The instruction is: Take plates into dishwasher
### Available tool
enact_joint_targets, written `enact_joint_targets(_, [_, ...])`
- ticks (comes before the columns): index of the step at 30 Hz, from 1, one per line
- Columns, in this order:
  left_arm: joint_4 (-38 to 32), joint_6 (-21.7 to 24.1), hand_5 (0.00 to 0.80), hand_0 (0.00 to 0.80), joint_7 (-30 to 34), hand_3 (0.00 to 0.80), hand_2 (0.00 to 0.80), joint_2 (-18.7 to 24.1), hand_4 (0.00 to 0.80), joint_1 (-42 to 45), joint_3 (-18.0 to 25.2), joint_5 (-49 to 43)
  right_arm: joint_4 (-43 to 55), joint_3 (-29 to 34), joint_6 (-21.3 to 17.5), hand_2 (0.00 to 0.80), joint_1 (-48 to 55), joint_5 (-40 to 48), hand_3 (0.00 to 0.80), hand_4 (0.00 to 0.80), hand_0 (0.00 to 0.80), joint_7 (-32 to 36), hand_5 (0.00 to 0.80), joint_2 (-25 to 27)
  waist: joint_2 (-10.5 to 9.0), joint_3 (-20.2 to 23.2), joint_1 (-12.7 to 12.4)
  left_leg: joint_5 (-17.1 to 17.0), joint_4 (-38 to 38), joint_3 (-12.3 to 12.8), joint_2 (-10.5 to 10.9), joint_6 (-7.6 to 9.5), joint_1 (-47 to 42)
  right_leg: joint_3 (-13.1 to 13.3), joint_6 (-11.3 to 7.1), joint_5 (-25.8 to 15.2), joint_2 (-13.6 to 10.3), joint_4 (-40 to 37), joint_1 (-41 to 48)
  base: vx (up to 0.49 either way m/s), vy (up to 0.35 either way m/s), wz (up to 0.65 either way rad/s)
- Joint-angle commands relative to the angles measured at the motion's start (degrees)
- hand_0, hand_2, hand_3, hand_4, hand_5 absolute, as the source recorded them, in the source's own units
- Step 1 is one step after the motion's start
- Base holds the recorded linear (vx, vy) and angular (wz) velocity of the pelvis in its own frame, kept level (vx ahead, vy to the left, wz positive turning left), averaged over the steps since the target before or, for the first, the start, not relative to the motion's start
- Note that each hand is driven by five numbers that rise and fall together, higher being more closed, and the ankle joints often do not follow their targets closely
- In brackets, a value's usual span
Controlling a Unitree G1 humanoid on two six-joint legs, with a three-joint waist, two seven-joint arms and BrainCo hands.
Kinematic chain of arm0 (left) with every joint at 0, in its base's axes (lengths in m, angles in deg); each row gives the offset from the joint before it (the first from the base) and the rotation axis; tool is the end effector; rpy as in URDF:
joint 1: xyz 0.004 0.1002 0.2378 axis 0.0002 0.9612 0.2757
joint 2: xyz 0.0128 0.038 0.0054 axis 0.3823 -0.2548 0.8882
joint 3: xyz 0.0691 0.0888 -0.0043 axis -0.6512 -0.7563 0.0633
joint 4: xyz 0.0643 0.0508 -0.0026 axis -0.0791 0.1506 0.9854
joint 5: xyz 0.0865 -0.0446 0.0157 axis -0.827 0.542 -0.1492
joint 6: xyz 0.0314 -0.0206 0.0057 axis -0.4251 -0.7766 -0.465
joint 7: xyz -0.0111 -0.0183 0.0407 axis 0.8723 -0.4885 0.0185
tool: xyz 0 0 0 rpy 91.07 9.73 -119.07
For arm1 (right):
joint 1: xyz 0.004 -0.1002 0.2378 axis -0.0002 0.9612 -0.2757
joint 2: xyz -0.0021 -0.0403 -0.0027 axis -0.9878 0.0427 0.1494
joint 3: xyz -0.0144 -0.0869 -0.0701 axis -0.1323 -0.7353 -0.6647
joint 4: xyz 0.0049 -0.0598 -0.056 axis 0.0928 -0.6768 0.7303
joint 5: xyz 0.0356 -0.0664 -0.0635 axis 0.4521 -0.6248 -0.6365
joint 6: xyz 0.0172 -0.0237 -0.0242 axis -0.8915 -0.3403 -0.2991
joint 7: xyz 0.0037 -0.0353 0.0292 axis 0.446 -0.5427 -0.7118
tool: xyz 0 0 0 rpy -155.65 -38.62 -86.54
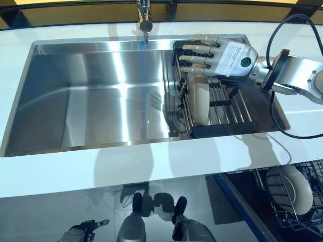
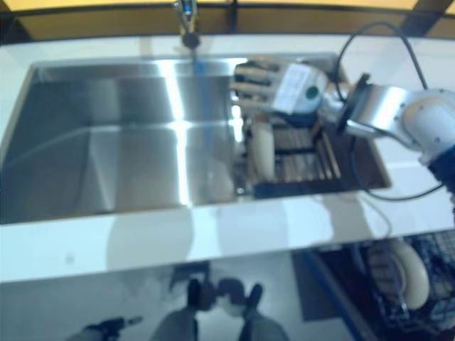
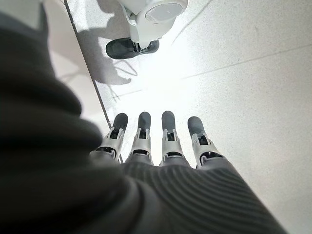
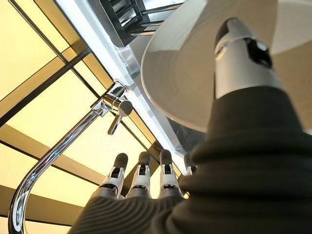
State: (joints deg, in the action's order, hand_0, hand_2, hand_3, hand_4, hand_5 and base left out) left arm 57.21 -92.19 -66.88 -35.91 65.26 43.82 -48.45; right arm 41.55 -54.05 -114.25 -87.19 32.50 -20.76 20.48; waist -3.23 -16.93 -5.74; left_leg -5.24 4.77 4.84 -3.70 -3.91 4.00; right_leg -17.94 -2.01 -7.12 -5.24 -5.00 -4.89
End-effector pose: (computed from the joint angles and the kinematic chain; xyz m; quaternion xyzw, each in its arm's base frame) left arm 0.0962 0.2891 -0.0937 0.1333 0.5925 0.0629 0.7919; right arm 0.2965 -0.2095 0.3061 -0.8364 -0.4611 0.1261 0.2682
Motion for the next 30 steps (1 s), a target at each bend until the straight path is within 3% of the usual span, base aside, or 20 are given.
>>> enact_joint_targets(1, [0.7, -0.1, 0.000, 0.000, 0.6, 0.000, 0.000, 2.3, 0.000, -1.3, -1.0, 1.6, 1.3, 1.3, 0.7, 0.000, -1.9, 0.5, 0.000, 0.000, 0.000, 0.0, 0.000, 0.9, -1.33, -0.9, -1.4, -0.2, 0.2, 1.6, 0.0, -1.22, 2.1, -0.6, -6.69, 1.4, -2.6, 0.0, 2.1, 0.000, 0.000, 0.00])
enact_joint_targets(21, [0.6, 0.8, 0.000, 0.000, 1.6, 0.000, 0.000, 2.7, 0.000, -1.8, -1.1, 2.6, 1.9, -0.6, -0.1, 0.000, -1.6, -0.8, 0.000, 0.000, 0.000, 4.0, 0.000, -0.3, -0.96, -3.2, -1.8, -0.8, 0.2, 1.9, 0.1, -1.35, 3.7, -0.9, -6.89, 0.8, -2.6, 0.0, 0.2, -0.003, 0.000, 0.00])
enact_joint_targets(22, [0.5, 0.8, 0.000, 0.000, 1.7, 0.000, 0.000, 2.7, 0.000, -1.9, -1.2, 2.7, 1.8, -0.8, -0.2, 0.276, -1.5, -1.5, 0.276, 0.276, 0.276, 4.0, 0.276, -0.4, -0.92, -3.3, -1.8, -0.8, 0.2, 1.9, 0.0, -1.38, 3.8, -1.0, -6.89, 0.8, -2.6, 0.0, 0.1, 0.000, 0.000, 0.00])
enact_joint_targets(23, [0.5, 0.7, 0.000, 0.000, 1.8, 0.000, 0.000, 2.8, 0.000, -2.0, -1.1, 2.7, 1.8, -1.0, -0.2, 0.486, -1.6, -2.0, 0.486, 0.486, 0.486, 3.7, 0.486, -0.5, -0.87, -3.4, -1.8, -0.8, 0.2, 1.9, 0.0, -1.37, 3.9, -1.0, -6.87, 0.8, -2.6, 0.0, 0.1, 0.000, 0.000, 0.00])
enact_joint_targets(24, [0.6, 0.7, 0.000, 0.000, 1.8, 0.000, 0.000, 2.7, 0.000, -2.0, -1.1, 2.7, 1.6, -1.0, -0.2, 0.800, -1.6, -2.7, 0.800, 0.800, 0.800, 3.3, 0.800, -0.6, -0.83, -3.5, -1.8, -0.8, 0.2, 1.9, 0.0, -1.36, 3.9, -1.0, -6.84, 0.8, -2.6, 0.0, 0.1, 0.000, 0.000, 0.00])
enact_joint_targets(30, [0.6, 0.9, 0.000, 0.000, 1.5, 0.000, 0.000, 2.5, 0.000, -1.9, -1.2, 2.8, 0.8, -0.4, 0.6, 0.800, -1.1, -5.9, 0.800, 0.800, 0.800, 2.2, 0.800, -1.2, -0.78, -3.4, -1.8, -0.8, 0.2, 1.9, 0.1, -1.35, 3.9, -1.0, -6.80, 0.8, -2.5, 0.0, 0.1, 0.000, 0.000, 0.00])
